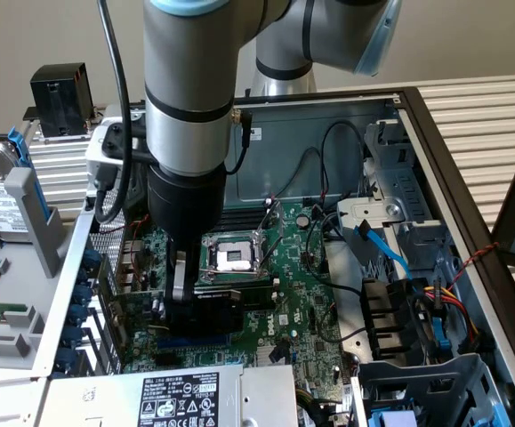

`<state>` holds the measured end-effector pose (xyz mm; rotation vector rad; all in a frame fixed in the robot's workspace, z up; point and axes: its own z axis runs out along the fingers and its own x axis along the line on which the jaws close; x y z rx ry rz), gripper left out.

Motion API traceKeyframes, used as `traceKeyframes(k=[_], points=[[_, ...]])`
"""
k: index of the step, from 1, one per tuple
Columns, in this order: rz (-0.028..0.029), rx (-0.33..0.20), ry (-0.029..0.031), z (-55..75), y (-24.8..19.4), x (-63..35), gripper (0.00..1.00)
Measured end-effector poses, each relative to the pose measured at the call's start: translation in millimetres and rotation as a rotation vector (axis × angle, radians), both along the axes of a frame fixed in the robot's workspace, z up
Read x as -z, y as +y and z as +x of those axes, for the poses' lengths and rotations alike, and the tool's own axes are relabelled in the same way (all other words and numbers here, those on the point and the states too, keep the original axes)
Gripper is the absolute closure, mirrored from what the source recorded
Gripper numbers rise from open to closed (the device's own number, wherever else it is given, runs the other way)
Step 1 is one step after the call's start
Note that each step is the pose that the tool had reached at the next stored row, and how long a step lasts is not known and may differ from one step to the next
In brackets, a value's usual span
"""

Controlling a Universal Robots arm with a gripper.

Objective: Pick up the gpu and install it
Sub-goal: 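Insert the gpu into the slot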

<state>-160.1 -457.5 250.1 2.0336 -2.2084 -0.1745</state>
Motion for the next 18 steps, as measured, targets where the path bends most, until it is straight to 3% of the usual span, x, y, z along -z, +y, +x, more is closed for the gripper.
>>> traceKeyframes(k=[18], points=[[-0.0001,0.000,0.0000,-0.8,0.3,0.6,0.73]])
